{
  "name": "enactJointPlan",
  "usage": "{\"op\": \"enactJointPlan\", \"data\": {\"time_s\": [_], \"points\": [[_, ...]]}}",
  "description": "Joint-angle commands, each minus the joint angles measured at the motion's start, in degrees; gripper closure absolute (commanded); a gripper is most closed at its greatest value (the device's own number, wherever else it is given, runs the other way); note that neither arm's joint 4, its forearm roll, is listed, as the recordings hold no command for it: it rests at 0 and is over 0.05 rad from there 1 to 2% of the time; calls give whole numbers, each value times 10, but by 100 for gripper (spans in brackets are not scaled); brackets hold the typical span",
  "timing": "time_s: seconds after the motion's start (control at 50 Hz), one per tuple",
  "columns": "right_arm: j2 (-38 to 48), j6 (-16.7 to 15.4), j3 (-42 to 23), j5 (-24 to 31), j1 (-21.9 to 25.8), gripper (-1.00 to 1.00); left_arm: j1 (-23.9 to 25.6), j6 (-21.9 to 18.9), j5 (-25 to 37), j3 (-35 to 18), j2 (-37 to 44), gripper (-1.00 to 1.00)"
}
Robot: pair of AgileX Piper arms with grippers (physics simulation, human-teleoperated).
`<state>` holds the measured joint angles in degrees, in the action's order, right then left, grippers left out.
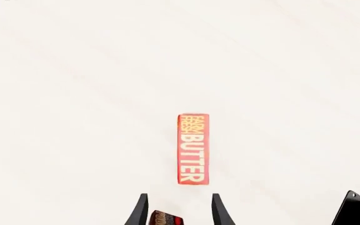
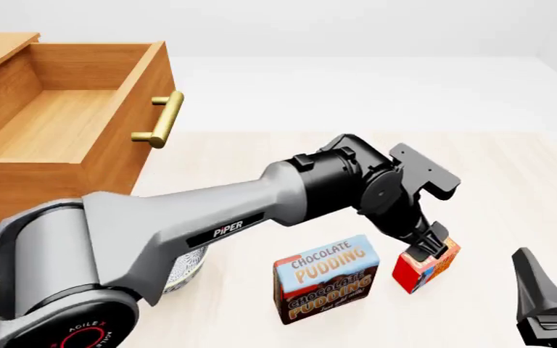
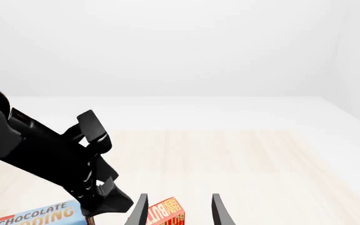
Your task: Put the butter at the back in the top drawer of the cabinet and close it.
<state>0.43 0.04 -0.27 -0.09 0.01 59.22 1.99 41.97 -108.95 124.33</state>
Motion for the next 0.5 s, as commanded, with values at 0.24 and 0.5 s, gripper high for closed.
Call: {"op": "enactJointPlan", "data": {"time_s": [0.24,0.5], "points": [[0,0,0,0,0,-100,6,-26,12,-33,39,-100],[0,0,0,0,0,-100,-1,-43,14,-38,48,-100]]}}
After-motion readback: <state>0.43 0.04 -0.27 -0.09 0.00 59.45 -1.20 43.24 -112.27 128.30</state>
